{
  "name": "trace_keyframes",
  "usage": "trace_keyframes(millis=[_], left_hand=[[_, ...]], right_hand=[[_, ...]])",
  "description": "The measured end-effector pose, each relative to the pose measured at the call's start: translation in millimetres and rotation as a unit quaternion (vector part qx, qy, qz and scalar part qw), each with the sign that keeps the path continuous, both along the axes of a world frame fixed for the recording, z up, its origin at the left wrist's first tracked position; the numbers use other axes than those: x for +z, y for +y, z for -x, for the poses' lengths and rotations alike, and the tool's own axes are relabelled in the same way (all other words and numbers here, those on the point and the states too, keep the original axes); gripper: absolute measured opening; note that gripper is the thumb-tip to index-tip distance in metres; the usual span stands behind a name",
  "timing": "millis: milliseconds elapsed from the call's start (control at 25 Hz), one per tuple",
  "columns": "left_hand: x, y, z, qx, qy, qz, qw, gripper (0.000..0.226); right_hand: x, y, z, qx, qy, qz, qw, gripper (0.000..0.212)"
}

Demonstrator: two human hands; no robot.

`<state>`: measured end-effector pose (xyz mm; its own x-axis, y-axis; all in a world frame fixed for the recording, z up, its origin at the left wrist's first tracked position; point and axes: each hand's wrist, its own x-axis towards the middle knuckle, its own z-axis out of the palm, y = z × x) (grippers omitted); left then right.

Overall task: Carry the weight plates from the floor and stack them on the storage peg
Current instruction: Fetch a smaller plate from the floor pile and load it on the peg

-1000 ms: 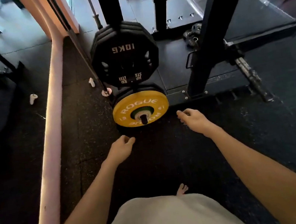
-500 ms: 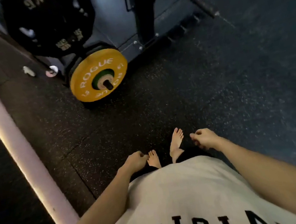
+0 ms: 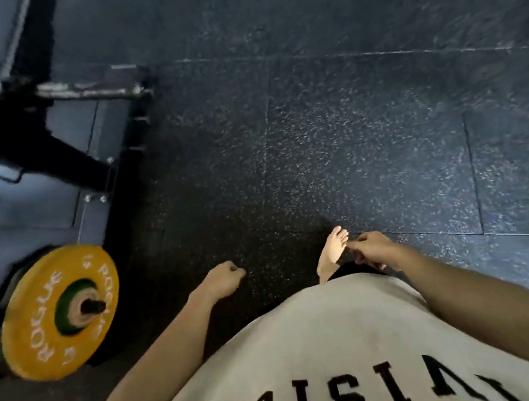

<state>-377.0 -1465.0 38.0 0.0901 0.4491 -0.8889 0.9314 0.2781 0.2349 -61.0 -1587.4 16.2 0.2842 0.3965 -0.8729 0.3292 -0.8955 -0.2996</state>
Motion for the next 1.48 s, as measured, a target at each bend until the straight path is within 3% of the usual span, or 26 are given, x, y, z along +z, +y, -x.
trace_keyframes(millis=[160,400,640,760,1040,1480], left_hand=[[8,66,-109,0.049,-0.035,-0.019,0.998,0.023],[-1,136,-206,-0.02,-0.02,-0.103,0.994,0.028],[-35,218,-259,0.118,-0.025,-0.017,0.993,0.034],[-45,286,-302,0.09,-0.027,-0.011,0.996,0.032],[-24,501,-386,0.04,-0.032,-0.051,0.997,0.027],[-22,744,-440,0.192,-0.012,-0.042,0.98,0.023]], right_hand=[[8,28,-89,-0.061,0.01,-0.013,0.998,0.028],[16,97,-202,-0.104,0.011,-0.026,0.994,0.026],[8,194,-271,-0.056,0.043,0.015,0.997,0.023],[7,258,-310,-0.049,0.021,0.021,0.998,0.019],[12,457,-409,-0.046,-0.047,-0.011,0.998,0.019],[-6,831,-475,0.153,-0.041,-0.046,0.986,0.017]])
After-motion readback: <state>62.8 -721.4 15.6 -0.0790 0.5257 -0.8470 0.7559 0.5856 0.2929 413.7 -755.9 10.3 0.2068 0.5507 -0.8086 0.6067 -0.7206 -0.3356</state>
